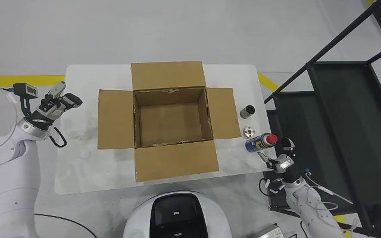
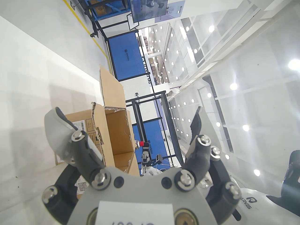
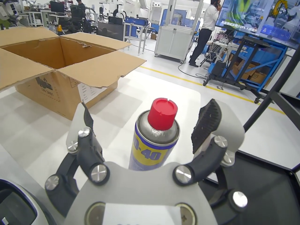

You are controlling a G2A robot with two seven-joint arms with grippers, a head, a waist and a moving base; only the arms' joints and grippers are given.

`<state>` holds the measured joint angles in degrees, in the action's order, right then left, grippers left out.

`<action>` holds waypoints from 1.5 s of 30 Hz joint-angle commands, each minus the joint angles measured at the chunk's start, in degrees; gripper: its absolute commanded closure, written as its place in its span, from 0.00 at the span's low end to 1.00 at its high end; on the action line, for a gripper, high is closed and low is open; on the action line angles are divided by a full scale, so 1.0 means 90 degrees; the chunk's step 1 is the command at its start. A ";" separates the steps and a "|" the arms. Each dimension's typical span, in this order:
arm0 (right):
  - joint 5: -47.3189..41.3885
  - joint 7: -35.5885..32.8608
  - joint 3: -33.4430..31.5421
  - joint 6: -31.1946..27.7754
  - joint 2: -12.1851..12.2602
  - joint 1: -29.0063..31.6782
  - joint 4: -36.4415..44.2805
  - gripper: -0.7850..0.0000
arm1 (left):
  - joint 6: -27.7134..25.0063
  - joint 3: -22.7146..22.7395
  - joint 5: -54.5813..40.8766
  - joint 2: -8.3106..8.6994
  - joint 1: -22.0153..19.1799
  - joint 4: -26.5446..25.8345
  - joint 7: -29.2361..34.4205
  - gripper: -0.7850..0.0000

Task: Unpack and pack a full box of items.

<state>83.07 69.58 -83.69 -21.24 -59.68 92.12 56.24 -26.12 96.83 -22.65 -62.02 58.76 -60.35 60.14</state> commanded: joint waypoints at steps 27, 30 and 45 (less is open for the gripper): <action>-0.0218 -0.0577 0.0823 -0.0549 -0.0347 -0.1669 -0.2290 0.00 | 0.0000 0.0000 0.0000 0.0000 0.0000 0.0000 0.0000 0.00; -0.0209 -0.0573 0.0899 -0.0600 -0.0378 -0.1771 -0.2469 0.00 | 0.0000 0.0000 0.0000 0.0000 0.0000 0.0000 0.0000 0.00; -0.0159 -0.0491 0.1224 -0.1196 -0.0484 -0.2077 -0.3032 1.00 | 0.0000 0.0000 0.0000 0.0000 0.0000 0.0000 0.0000 0.00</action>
<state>81.91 65.03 -72.74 -31.51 -63.97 73.54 29.10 -26.12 96.82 -22.65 -62.02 58.76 -60.35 60.14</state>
